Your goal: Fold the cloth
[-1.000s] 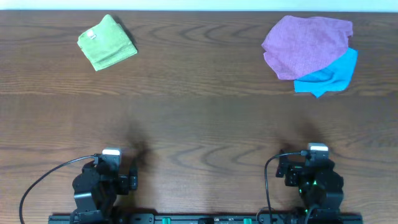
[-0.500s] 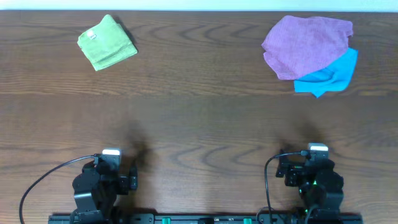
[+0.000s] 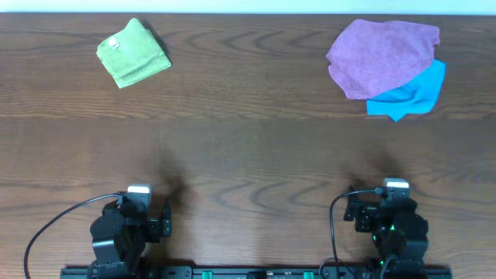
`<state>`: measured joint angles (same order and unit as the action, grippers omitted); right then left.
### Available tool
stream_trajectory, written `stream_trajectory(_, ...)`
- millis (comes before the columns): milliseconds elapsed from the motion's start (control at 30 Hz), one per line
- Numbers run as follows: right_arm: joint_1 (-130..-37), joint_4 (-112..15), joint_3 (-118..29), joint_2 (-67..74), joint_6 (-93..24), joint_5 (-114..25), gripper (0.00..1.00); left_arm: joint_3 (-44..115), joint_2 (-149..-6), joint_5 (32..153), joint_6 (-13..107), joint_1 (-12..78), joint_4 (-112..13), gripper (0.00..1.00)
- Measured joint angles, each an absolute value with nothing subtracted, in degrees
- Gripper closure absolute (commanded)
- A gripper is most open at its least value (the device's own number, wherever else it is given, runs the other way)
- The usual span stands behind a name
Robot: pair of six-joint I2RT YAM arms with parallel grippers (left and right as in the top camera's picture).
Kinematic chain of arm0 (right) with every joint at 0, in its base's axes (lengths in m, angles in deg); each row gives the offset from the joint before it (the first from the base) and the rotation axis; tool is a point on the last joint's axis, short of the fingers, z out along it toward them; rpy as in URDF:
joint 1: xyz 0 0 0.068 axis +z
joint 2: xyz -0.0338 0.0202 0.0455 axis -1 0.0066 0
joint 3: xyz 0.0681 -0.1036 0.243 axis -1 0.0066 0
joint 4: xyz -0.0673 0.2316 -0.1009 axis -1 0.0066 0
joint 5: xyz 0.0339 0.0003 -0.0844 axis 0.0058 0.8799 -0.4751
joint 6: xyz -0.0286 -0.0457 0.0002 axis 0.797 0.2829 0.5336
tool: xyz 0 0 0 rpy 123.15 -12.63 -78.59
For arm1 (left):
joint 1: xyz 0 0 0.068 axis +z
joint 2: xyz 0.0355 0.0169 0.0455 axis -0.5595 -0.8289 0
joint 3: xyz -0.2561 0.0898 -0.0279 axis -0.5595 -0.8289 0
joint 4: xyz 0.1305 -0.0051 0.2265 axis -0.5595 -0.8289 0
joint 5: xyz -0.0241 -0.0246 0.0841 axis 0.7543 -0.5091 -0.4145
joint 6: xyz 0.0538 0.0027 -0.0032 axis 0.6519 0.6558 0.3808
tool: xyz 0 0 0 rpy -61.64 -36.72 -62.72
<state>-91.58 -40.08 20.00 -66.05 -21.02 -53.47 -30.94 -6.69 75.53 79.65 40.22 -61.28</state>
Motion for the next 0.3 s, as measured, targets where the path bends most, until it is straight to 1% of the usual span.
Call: stream_trajectory(300,-91.6,-40.1,20.0,-66.1,-21.0,-53.5,0.01,-30.9,-6.7,75.5,79.7,40.2,-61.3,0.05)
